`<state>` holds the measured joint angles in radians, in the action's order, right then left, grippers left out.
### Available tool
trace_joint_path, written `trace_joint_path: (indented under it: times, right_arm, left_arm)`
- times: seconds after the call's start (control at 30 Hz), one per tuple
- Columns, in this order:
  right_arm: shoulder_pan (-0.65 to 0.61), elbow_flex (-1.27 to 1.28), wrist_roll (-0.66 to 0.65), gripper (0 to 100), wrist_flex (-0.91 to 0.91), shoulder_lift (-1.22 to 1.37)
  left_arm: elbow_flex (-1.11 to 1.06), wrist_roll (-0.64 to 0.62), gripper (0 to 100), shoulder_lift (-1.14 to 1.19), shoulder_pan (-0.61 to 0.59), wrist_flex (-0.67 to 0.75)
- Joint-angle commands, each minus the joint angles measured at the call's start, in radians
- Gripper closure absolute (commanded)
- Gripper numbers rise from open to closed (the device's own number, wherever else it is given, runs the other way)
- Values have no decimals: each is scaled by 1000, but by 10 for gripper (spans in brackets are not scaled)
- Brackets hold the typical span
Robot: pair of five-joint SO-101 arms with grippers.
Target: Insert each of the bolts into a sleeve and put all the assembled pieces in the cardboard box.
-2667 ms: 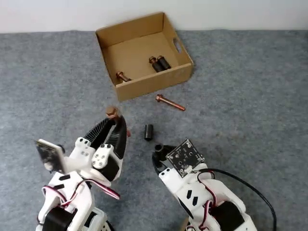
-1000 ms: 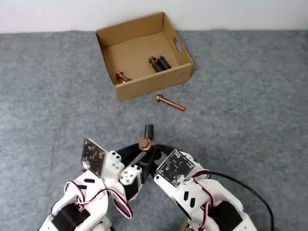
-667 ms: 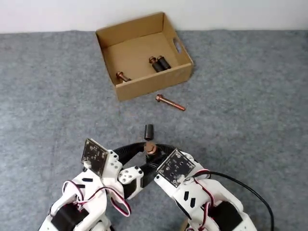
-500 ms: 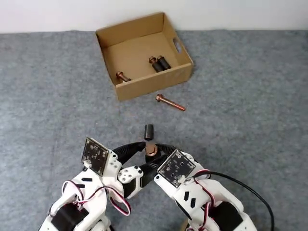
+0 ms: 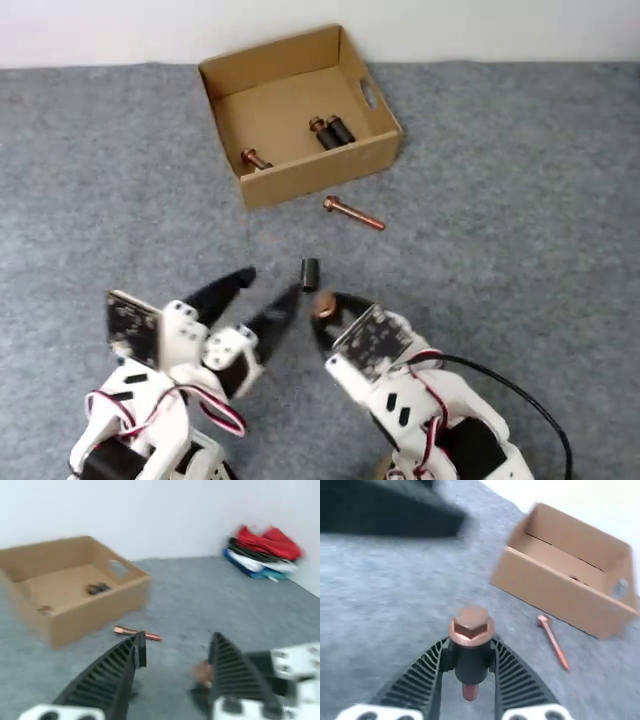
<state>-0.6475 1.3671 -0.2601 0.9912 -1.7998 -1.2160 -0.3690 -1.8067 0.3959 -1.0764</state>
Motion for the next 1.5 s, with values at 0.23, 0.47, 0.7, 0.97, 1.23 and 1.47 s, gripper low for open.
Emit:
trace_joint_path:
  times: [0.23,0.47,0.7,0.97,1.23,1.47]
  right_arm:
    - [285,-77,209,991,127,-4]
    - [395,-189,308,991,297,31]
    - [406,-514,436,991,294,475]
    - [404,-1020,448,991,288,1075]
    - [386,-1425,411,991,88,1552]
    - [326,-1692,316,991,-113,1897]
  left_arm:
    - [-150,144,996,-2,-325,69]
    - [-334,293,996,-2,-377,137]
    - [-446,302,996,-2,-411,133]
    - [-467,302,996,0,-416,133]
    - [-469,301,995,5,-416,54]
    - [-469,301,995,6,-417,54]
